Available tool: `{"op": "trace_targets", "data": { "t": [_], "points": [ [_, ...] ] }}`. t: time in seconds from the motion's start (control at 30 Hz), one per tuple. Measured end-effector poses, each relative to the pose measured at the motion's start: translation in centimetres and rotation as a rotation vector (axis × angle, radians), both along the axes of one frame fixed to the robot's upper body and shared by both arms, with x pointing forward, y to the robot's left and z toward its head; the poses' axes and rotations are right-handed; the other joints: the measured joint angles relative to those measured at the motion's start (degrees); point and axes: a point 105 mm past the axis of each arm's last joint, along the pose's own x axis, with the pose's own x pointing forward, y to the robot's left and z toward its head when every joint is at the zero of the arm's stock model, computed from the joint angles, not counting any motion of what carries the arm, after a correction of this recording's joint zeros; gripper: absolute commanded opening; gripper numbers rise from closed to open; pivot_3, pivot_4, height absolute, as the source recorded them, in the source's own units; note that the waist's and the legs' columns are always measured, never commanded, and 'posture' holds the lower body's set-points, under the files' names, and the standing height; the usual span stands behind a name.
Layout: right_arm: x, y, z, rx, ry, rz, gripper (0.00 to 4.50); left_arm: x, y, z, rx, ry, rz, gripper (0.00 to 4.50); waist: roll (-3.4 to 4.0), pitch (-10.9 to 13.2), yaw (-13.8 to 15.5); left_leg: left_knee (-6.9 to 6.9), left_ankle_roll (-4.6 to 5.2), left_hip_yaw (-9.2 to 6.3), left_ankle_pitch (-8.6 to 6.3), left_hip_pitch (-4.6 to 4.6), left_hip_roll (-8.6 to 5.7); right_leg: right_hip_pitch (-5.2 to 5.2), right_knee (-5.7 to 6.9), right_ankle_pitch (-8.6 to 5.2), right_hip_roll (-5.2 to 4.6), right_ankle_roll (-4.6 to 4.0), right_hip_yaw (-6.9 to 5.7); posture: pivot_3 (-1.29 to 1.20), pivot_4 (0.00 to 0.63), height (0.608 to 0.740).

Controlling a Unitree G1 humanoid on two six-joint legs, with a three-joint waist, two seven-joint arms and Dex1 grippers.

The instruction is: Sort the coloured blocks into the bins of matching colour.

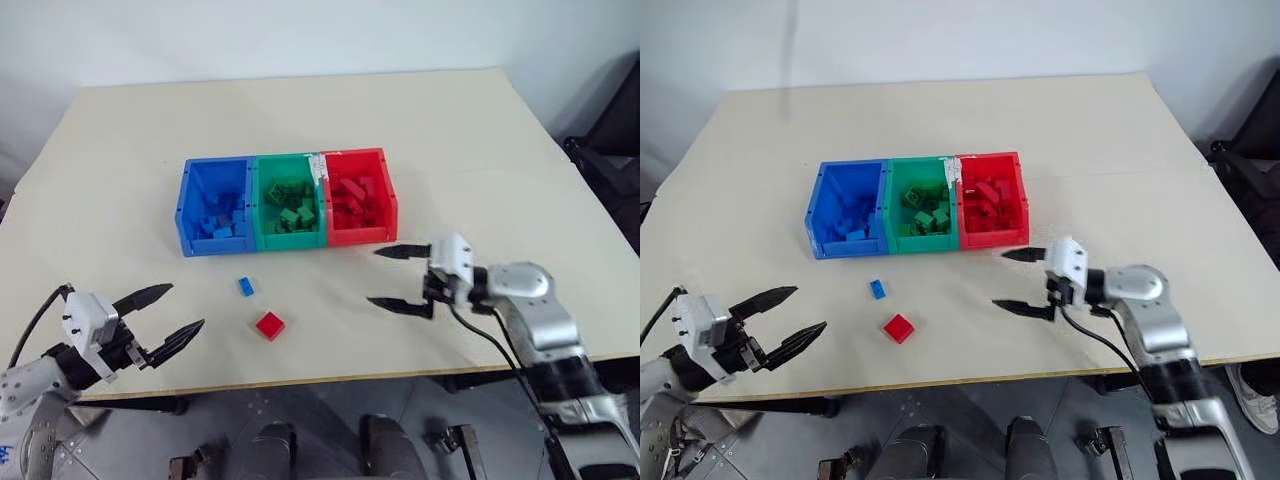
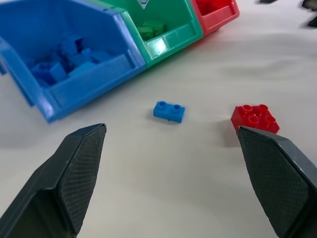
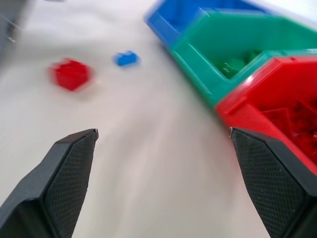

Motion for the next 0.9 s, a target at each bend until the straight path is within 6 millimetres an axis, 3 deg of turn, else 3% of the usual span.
{"op": "trace_targets", "data": {
  "t": [0.1,0.2,0.43,0.6,0.9],
  "points": [
    [-1.4,-1.7,0.2,0.017,-0.002,0.01,4.44,0.1,1.0,-0.2,0.051,0.031,-0.039,4.5,0.0,0.0,-0.27,0.01,0.0,0.0,-0.01,0.01,0.07,0.02,-0.01,0.0,-0.02,0.0,-0.01,0.0,0.15,0.74],
    [-2.2,-2.7,-0.2,0.019,0.013,0.004,4.44,0.3,0.6,-0.3,0.077,0.048,-0.093,4.5,0.0,0.0,-0.25,0.02,0.02,0.0,-0.02,0.01,0.2,0.03,-0.01,0.0,-0.06,0.0,0.01,0.0,0.15,0.74],
    [-3.3,-2.9,0.5,0.033,-0.036,0.036,4.44,0.2,-3.9,-1.0,0.141,0.17,-0.231,4.5,0.01,0.0,-0.19,0.01,0.02,-0.01,-0.03,0.0,0.23,0.02,0.0,0.01,-0.07,0.01,0.06,0.0,0.15,0.74],
    [-4.2,-3.0,0.4,0.016,-0.006,0.049,4.44,-1.0,-10.3,-2.8,0.193,0.334,-0.332,4.5,0.01,0.0,0.73,0.07,0.09,0.11,-0.07,0.02,0.19,0.01,0.02,0.04,-0.02,0.07,0.28,0.0,0.15,0.74],
    [-5.1,-2.4,1.0,0.018,-0.007,0.04,4.44,1.2,-12.2,-4.1,0.232,0.35,-0.124,4.5,0.02,-0.01,1.59,0.16,0.07,0.25,-0.04,0.09,0.15,0.05,0.06,0.07,0.02,0.13,0.43,0.0,0.15,0.74]
  ]
}}
